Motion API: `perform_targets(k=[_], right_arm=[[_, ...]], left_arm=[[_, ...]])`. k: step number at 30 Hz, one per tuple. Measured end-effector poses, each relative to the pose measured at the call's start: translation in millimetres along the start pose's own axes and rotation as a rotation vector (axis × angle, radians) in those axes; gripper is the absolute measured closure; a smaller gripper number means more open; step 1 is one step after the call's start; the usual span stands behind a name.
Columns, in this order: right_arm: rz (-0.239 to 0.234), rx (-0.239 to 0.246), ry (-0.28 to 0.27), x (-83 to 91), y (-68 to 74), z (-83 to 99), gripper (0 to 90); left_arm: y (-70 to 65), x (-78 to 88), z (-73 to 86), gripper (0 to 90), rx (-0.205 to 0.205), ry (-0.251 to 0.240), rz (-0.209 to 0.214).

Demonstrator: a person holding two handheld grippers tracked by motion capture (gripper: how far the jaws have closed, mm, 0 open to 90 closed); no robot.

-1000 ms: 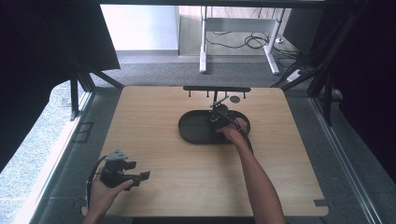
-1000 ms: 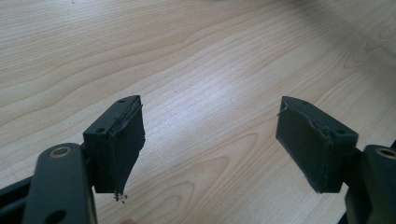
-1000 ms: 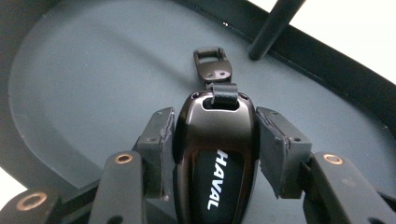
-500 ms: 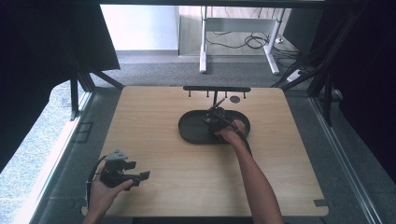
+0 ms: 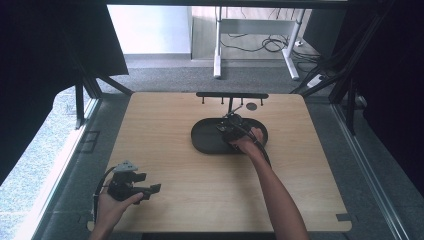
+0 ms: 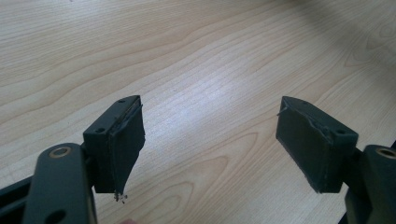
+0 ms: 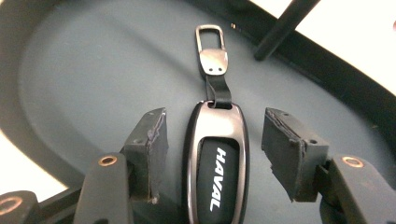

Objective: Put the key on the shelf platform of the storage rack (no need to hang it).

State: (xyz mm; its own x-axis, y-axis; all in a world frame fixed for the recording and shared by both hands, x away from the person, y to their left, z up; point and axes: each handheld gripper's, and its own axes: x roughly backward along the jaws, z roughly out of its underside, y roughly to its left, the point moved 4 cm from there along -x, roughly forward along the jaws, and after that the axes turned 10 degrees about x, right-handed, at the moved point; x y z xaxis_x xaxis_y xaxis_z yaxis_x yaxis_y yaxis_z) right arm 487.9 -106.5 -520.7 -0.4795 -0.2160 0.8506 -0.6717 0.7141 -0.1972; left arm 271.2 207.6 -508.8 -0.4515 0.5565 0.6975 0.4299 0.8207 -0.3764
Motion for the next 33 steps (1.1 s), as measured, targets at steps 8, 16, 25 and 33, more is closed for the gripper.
perform_targets(k=[8,16,25,33], right_arm=[[-0.01,0.033,-0.074,32.2,6.2,-0.8,41.4],[-0.051,0.052,-0.145,58.7,14.4,8.7,41.6],[-0.102,0.062,-0.205,80.8,27.2,36.0,41.4],[-0.139,0.05,-0.224,85.7,38.4,70.7,41.2]], left_arm=[[-1.4,-0.6,-0.1,23.9,-0.004,-0.001,0.003],[-2.4,-0.8,-0.2,23.9,-0.008,0.002,0.001],[-4.1,-1.8,0.1,23.9,-0.012,0.007,0.002],[-5.2,-3.5,0.4,23.9,-0.014,0.011,0.001]])
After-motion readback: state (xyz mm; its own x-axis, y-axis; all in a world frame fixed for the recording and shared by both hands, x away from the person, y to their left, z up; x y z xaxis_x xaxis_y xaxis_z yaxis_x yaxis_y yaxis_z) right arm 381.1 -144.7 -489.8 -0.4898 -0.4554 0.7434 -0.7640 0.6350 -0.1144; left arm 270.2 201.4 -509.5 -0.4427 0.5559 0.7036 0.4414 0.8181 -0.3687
